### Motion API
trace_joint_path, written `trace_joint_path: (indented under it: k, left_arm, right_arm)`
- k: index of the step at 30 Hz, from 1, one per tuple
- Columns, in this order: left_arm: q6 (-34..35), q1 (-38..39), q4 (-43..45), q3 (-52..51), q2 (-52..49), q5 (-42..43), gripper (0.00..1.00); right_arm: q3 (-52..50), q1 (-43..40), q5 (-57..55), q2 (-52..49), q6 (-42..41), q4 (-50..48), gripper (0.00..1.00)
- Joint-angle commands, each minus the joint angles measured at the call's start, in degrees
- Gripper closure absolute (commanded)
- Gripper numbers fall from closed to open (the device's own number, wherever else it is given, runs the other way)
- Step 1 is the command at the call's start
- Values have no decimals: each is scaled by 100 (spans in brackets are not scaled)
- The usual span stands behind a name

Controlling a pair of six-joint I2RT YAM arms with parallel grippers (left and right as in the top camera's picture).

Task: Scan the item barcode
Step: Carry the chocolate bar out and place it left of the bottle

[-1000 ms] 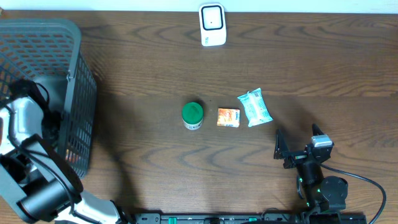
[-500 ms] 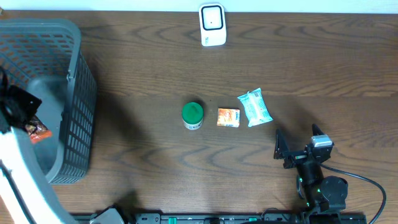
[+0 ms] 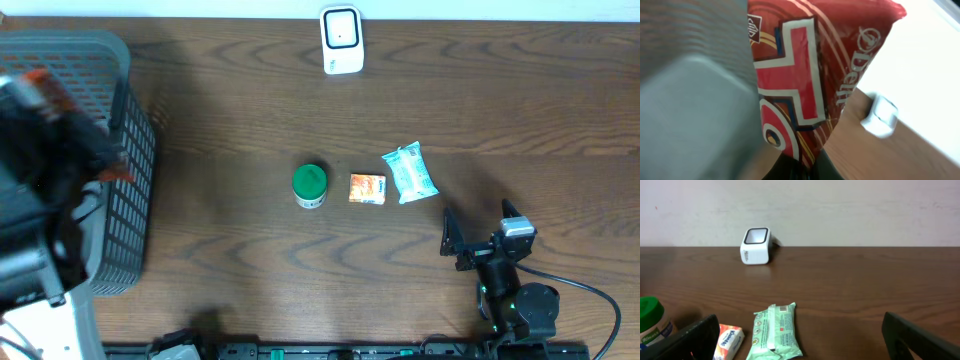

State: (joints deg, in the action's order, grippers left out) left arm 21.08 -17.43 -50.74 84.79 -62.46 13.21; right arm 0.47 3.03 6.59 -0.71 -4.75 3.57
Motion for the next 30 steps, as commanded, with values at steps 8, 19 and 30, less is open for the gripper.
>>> trace_joint_path:
  k: [8,19,30]
  left_arm:
    - [26,2717,546,85,-1185,-385,93]
    - [190,3788,772,83,-2903,-1445,93]
    - [433,3639,595,20,-4146,-1563,93]
  right_arm:
    - [-15,39,-26,22,55,11,1]
    - [-15,39,-28,22,57,9,1]
    - [-15,39,-26,22,57,11,1]
